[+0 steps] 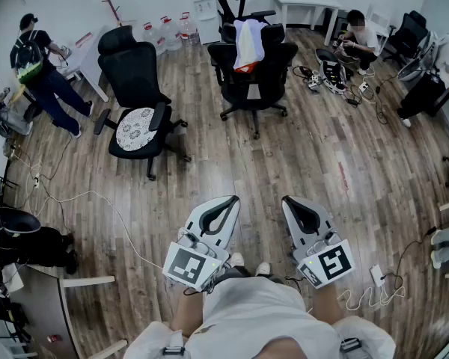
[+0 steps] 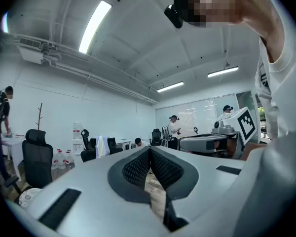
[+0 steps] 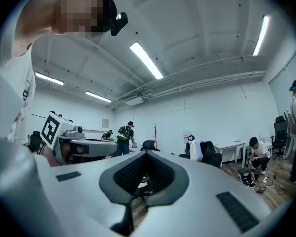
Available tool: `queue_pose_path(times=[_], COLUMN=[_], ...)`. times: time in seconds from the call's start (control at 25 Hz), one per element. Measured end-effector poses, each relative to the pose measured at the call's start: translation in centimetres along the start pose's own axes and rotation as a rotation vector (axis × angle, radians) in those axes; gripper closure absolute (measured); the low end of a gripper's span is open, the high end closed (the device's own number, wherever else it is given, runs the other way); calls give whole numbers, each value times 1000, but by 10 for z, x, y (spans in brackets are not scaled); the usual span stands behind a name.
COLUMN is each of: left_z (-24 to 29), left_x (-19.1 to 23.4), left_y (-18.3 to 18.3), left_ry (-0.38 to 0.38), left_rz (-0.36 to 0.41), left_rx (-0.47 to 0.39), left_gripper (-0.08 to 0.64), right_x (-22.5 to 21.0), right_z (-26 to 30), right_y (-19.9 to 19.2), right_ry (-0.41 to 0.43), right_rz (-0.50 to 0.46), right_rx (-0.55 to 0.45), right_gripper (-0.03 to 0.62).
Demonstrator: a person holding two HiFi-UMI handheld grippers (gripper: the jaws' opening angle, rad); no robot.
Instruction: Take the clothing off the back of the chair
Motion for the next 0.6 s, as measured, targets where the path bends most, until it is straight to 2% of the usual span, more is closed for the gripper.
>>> queue_pose_path(times=[0.24, 0.36, 0.6], left_z=[6, 8, 3], left_x=[-32, -43, -55], left_y=[-7, -8, -11], left_ry=[-11, 14, 71], left_rz=[18, 10, -6], left_rx=[-12, -16, -36], left_gripper=[543, 543, 543], right_x=[-1, -3, -3], right_z=[-26, -35, -42], right_y=[-4, -5, -7], right_ry=[13, 32, 66], right_rz=[5, 24, 4], right_rx=[-7, -17, -19], right_gripper=[572, 571, 571])
Point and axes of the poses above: the fingertips, and each gripper's own axes: z forward along the fingers, x to its left, y out of its top, the point moved 1 cm from there along -z, backward along the fingers, and after that the axes turned 12 degrees about -z, right-handed, at the moved point
